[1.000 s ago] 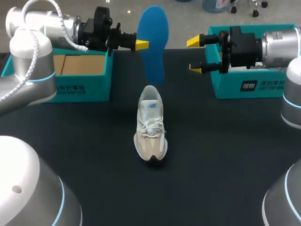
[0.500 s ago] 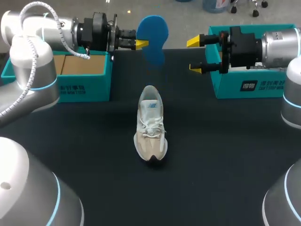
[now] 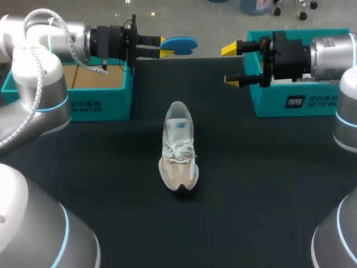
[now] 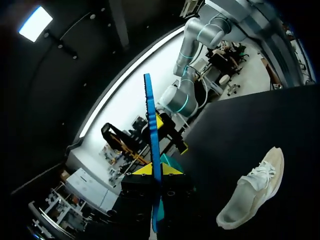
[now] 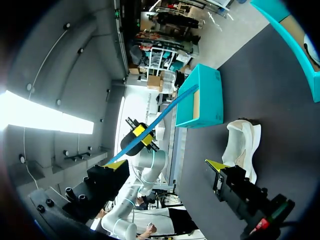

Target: Take the shoe out of the shoebox, open the shoe tongue, remove and reinsert the insole, then place the shoe into the shoebox

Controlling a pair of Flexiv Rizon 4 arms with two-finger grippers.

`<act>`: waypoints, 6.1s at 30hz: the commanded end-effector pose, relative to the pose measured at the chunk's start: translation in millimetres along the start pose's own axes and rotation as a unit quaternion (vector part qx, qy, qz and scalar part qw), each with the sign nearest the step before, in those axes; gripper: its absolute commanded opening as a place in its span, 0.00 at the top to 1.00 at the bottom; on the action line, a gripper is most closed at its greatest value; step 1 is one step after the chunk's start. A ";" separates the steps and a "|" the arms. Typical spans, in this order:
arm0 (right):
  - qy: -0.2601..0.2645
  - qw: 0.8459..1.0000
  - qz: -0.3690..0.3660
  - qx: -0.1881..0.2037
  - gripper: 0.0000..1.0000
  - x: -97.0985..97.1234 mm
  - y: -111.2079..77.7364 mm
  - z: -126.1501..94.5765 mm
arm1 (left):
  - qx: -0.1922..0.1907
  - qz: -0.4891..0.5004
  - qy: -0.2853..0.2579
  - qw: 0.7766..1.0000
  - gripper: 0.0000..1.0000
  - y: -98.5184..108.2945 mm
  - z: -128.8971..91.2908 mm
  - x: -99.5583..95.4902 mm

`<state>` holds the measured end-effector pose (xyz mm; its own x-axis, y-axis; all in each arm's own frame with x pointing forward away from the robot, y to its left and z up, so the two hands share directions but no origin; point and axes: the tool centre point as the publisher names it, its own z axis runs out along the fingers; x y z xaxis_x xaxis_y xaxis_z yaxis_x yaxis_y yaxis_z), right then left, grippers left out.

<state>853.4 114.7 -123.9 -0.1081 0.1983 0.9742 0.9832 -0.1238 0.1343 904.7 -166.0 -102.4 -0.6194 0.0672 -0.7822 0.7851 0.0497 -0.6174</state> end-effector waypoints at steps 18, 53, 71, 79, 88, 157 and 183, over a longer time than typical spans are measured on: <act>-0.001 1.000 0.000 -0.001 0.00 0.2 -0.1 1.7 | -0.031 0.285 0.007 0.958 1.00 9.1 1.9 6.3; -0.002 0.997 0.031 0.072 0.59 2.4 19.8 48.5 | 0.022 0.368 -0.031 0.929 1.00 14.8 60.2 15.0; 0.020 0.998 0.011 0.056 1.00 3.4 17.8 46.1 | 0.021 0.367 -0.049 0.929 0.00 12.6 62.2 12.0; 0.019 0.999 -0.002 0.046 1.00 4.2 18.6 37.1 | 0.045 0.381 -0.022 0.923 0.00 13.3 26.5 13.7; 0.015 0.999 -0.007 0.043 1.00 2.6 18.3 32.8 | 0.106 0.392 0.042 0.913 0.00 14.3 -25.5 28.6; -0.036 0.971 -0.235 0.000 1.00 27.1 41.5 85.8 | 0.042 0.418 0.261 0.869 0.00 82.3 -141.3 61.7; -0.076 0.923 -0.376 -0.025 1.00 4.1 82.5 122.8 | 0.042 0.418 0.261 0.869 0.00 82.3 -141.3 61.7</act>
<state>952.1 223.0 -131.3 -0.7336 0.3768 0.5655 0.6288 0.0608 0.7752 931.6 -17.4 -190.4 0.2697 0.4862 -0.8312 0.9441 -0.3034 0.1289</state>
